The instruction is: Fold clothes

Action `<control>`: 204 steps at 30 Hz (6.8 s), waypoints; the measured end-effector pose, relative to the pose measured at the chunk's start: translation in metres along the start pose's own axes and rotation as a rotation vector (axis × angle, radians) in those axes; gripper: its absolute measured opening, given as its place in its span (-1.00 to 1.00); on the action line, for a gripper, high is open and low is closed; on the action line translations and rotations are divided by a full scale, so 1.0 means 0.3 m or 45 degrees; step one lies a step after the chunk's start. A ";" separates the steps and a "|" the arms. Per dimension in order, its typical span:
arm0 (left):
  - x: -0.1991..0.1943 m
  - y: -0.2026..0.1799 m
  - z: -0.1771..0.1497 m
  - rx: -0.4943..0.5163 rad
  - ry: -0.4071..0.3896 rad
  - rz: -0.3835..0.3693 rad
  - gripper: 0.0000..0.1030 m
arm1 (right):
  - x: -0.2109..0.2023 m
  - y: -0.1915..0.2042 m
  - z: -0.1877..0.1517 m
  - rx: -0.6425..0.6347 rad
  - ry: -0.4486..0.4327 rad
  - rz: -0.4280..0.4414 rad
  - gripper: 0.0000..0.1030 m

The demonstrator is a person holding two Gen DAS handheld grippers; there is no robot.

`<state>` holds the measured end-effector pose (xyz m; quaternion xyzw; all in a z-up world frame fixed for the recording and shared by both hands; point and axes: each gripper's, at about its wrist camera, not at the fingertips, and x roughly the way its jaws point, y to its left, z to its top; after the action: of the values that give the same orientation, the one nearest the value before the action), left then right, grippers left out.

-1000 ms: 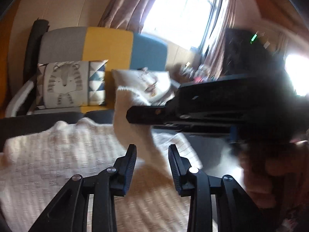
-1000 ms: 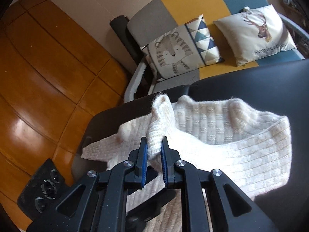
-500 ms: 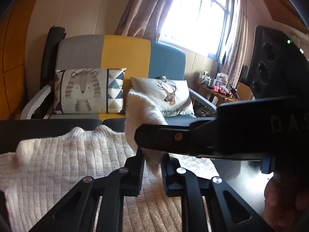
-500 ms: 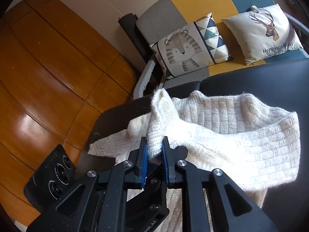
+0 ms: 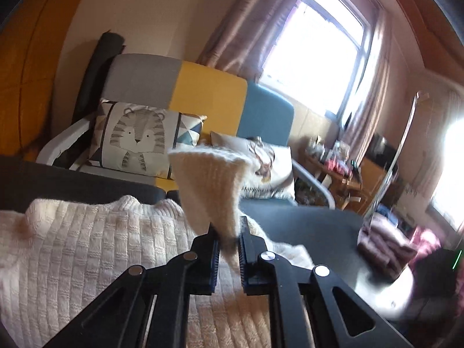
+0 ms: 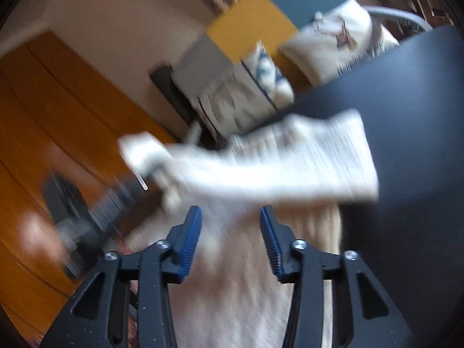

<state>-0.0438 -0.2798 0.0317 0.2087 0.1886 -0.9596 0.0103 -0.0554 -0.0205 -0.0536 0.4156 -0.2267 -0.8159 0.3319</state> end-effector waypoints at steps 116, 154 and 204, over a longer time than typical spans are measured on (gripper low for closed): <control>-0.017 0.576 -0.287 -0.542 0.280 0.290 -0.67 | 0.203 -0.354 0.049 0.546 -0.332 -0.037 -0.82; 0.206 0.340 -0.195 0.164 0.423 0.800 -0.55 | 0.209 -0.335 0.059 0.490 -0.300 -0.095 -0.82; 0.168 0.440 -0.221 0.025 0.337 0.648 -0.51 | 0.409 -0.318 0.401 -0.057 0.077 -0.353 -1.00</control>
<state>-0.0505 -0.3750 -0.0916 0.3730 0.1207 -0.8922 0.2242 -0.2421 -0.0342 -0.1138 0.4599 -0.1387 -0.8459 0.2318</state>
